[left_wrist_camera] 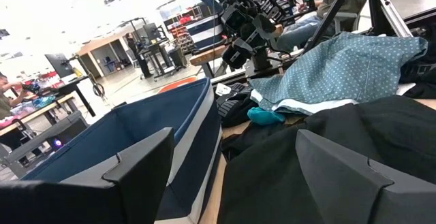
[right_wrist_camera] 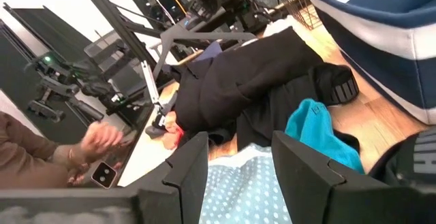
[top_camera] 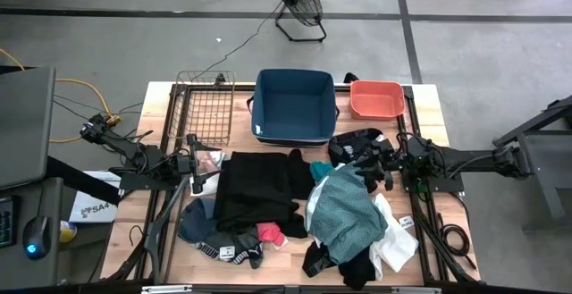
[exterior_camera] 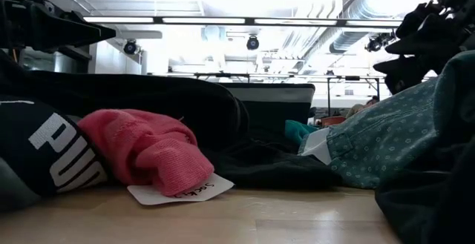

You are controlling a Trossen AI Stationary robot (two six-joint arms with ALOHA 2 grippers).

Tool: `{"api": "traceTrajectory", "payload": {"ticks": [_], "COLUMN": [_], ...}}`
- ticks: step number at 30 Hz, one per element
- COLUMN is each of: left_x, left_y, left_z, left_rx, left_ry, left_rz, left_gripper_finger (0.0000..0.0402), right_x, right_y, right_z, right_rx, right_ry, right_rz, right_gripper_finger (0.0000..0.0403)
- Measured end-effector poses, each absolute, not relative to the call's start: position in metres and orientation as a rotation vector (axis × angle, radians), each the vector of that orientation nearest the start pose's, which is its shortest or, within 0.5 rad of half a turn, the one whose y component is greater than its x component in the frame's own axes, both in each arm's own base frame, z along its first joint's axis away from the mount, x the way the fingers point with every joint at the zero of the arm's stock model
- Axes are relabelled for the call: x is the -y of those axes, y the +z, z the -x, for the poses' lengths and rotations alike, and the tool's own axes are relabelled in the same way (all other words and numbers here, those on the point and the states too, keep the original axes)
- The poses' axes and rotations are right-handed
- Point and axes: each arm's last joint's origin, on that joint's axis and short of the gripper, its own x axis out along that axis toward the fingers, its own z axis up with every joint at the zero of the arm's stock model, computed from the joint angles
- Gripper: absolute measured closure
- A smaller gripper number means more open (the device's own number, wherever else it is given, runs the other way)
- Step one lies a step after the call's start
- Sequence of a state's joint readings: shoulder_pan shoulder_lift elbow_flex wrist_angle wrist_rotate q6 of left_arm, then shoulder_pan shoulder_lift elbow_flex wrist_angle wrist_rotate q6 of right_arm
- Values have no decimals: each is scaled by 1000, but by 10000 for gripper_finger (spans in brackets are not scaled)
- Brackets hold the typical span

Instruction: Pick & Place Cloths

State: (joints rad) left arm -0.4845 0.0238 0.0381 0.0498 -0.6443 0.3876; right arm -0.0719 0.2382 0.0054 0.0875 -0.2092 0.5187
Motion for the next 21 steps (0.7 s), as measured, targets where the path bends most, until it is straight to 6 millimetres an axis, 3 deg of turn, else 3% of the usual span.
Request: {"api": "traceTrajectory", "payload": {"ticks": [11,21], "left_x": [27,27], "left_y": [179,179], "left_z": [-88,-89], "left_rx": [23,23], "left_ry": [168,168], "left_rz": [-352,-352], "left_gripper_finger": [101,101], "right_x": [2,0], "right_y": [154,167], "right_z": [-111,-112], "right_rx": [-169,-53], "right_ry": [90,170], "right_rz": [-536,-467], "right_gripper_finger": [248,248]}}
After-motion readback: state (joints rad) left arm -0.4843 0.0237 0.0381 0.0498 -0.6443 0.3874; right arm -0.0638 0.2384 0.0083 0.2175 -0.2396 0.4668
